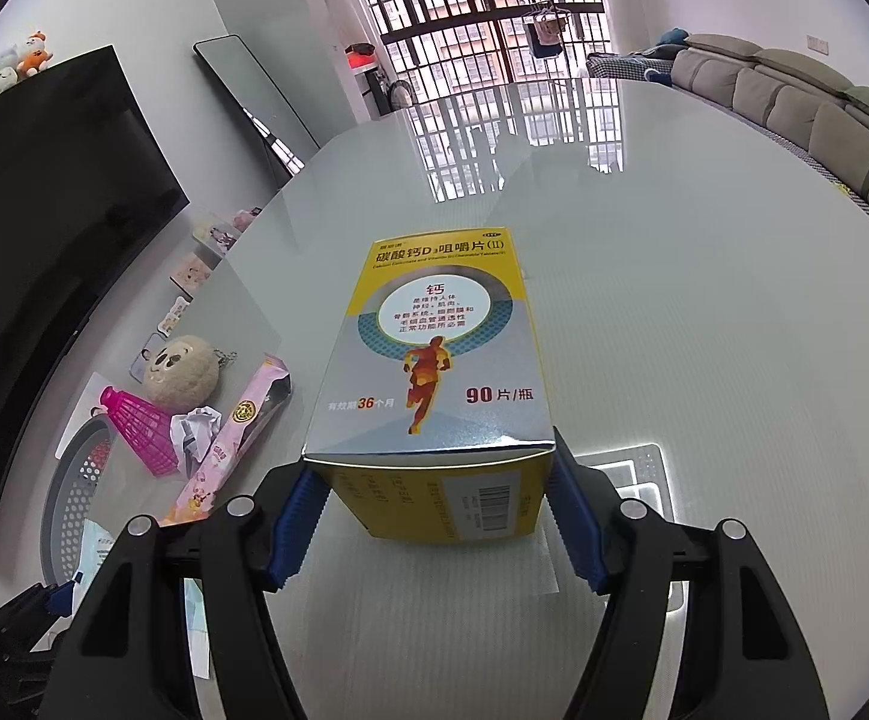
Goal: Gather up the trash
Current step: 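Lift and carry the packet and yellow box with both tools over the basket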
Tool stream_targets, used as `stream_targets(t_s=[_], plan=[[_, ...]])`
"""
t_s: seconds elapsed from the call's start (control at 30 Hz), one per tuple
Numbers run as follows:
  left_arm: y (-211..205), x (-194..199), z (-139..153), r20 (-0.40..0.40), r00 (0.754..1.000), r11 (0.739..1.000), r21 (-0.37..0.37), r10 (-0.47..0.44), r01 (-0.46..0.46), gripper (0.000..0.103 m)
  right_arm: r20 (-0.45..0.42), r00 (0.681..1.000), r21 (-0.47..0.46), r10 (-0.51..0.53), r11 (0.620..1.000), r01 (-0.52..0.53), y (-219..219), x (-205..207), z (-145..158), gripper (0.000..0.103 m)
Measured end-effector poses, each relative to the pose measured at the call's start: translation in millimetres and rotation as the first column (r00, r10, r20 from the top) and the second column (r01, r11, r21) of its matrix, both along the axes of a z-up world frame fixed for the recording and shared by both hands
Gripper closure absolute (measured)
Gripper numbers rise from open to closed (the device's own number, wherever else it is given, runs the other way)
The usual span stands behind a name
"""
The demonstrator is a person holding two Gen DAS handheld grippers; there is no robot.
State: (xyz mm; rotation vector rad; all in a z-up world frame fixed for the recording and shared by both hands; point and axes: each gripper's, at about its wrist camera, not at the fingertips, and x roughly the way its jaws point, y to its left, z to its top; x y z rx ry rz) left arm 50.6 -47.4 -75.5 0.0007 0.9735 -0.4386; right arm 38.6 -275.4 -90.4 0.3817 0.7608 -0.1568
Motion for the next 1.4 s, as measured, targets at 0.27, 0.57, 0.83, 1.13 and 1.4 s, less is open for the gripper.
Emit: stream_targets(t_s=[0.27, 0.57, 0.83, 1.13, 1.4], plan=[[5, -7, 20, 0.071, 0.997, 1.000, 0.007, 0.021, -0.022, 0.040, 0.009, 1.000, -0.036, 0.002, 0.999, -0.002, 5, -2, 6, 0.038], [17, -13, 35, 0.121, 0.991, 0.998, 0.018, 0.050, -0.052, 0.040, 0.021, 1.000, -0.072, 0.024, 0.997, -0.022, 13, -14, 15, 0.039], [33, -21, 46, 0.148, 0.986, 0.997, 0.005, 0.074, -0.076, 0.040, 0.059, 0.997, -0.099, 0.043, 0.994, -0.037, 23, -31, 28, 0.040], [51, -27, 56, 0.175, 0.979, 0.995, -0.013, 0.102, -0.101, 0.040, 0.097, 0.992, -0.119, 0.079, 0.991, -0.068, 38, -39, 48, 0.041], [65, -31, 64, 0.196, 0.973, 0.992, -0.035, 0.123, -0.118, 0.040, 0.122, 0.988, -0.133, 0.096, 0.988, -0.080, 41, -51, 59, 0.041]])
